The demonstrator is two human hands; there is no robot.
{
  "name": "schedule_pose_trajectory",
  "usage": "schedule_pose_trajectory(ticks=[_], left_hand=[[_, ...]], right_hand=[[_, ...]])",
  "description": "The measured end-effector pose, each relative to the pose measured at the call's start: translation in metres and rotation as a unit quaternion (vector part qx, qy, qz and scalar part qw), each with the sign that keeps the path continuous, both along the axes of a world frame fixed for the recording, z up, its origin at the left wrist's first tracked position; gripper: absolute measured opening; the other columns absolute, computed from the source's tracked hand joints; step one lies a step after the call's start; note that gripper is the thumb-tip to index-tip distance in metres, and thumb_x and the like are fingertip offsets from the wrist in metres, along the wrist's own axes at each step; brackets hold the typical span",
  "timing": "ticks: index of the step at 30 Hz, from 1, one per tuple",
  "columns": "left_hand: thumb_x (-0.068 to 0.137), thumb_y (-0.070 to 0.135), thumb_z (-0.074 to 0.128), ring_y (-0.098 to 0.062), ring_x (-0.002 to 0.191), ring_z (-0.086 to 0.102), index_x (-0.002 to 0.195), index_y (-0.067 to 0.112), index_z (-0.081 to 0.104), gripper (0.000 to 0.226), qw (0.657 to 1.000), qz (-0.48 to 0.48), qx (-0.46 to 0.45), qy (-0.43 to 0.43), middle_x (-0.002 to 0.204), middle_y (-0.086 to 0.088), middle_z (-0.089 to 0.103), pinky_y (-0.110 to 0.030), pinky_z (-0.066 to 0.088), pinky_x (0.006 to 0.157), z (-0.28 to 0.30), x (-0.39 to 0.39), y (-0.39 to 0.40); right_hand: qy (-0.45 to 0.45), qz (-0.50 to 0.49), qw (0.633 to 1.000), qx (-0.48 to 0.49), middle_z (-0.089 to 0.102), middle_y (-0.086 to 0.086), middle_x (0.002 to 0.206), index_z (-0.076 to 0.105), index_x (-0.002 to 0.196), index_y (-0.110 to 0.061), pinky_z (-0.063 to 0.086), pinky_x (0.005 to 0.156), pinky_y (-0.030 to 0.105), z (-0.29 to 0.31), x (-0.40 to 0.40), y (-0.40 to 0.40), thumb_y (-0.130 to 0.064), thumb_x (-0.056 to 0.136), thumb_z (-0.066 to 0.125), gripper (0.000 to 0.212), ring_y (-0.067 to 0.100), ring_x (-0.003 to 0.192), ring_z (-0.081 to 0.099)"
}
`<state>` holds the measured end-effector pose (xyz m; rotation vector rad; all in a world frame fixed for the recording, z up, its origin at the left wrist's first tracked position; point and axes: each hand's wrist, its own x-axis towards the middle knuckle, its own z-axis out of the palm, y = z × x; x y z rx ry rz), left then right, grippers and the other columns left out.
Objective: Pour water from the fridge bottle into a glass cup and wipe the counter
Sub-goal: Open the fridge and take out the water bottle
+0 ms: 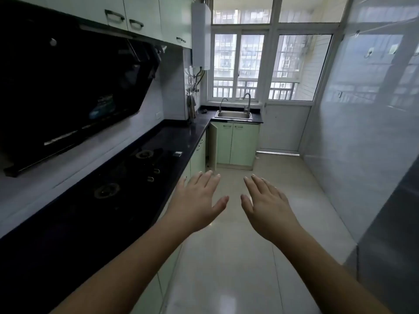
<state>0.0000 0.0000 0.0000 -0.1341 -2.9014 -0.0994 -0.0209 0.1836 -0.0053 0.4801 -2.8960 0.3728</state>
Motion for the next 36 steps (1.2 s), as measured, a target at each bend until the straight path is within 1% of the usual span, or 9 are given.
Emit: schedule_pose_trajectory(ticks=[6,15,18,27,32,36], left_hand=[[0.097,0.062,0.020,-0.013,0.149,0.011,0.155,0.031,0.014,0.066,1.000,-0.024,0.011,0.001,0.163,0.006,0.016,-0.047,0.012,0.120,-0.010,-0.059,0.001],[0.097,0.064,0.016,-0.014,0.151,0.007,0.156,0.032,0.008,0.068,0.999,-0.045,-0.011,-0.001,0.164,0.006,0.010,-0.047,0.012,0.120,-0.018,-0.192,0.038],[0.097,0.063,0.015,-0.012,0.151,0.002,0.156,0.034,0.006,0.066,0.998,-0.050,-0.027,-0.016,0.165,0.007,0.007,-0.045,0.009,0.121,-0.014,-0.236,0.055],[0.097,0.064,0.013,-0.011,0.151,-0.003,0.156,0.036,0.000,0.067,0.998,-0.051,-0.038,-0.014,0.165,0.007,0.002,-0.042,0.004,0.122,0.002,-0.335,0.086],[0.096,0.065,0.014,-0.016,0.151,0.002,0.156,0.034,0.004,0.068,0.999,-0.030,-0.035,-0.017,0.165,0.003,0.006,-0.044,0.011,0.120,-0.002,-0.390,0.091],[0.096,0.065,0.015,-0.016,0.151,0.003,0.156,0.034,0.005,0.068,0.999,-0.042,-0.030,-0.019,0.165,0.002,0.007,-0.044,0.011,0.119,-0.006,-0.440,0.089]], right_hand=[[-0.012,-0.021,1.000,0.012,0.005,-0.003,0.164,0.007,0.155,-0.026,0.005,0.119,0.035,-0.010,-0.049,0.006,-0.044,0.103,0.020,0.056,0.015,0.149,0.003],[-0.016,-0.047,0.999,0.002,0.005,-0.003,0.164,0.007,0.155,-0.025,0.006,0.119,0.036,-0.019,-0.168,0.045,-0.043,0.103,0.020,0.057,0.015,0.149,0.003],[-0.030,-0.053,0.998,0.001,0.005,-0.002,0.164,0.007,0.155,-0.024,0.007,0.119,0.036,-0.016,-0.210,0.064,-0.043,0.103,0.019,0.057,0.015,0.149,0.004],[-0.009,-0.066,0.998,-0.004,0.008,-0.003,0.163,0.012,0.155,-0.026,0.009,0.119,0.035,-0.008,-0.313,0.096,-0.042,0.102,0.022,0.056,0.014,0.149,0.006],[-0.001,-0.089,0.996,0.005,0.012,-0.002,0.163,0.014,0.155,-0.025,0.011,0.119,0.036,-0.011,-0.366,0.103,-0.042,0.103,0.022,0.055,0.016,0.148,0.010],[-0.006,-0.103,0.995,0.016,0.014,-0.001,0.162,0.015,0.154,-0.025,0.012,0.118,0.037,-0.015,-0.410,0.099,-0.043,0.103,0.020,0.054,0.016,0.148,0.011]])
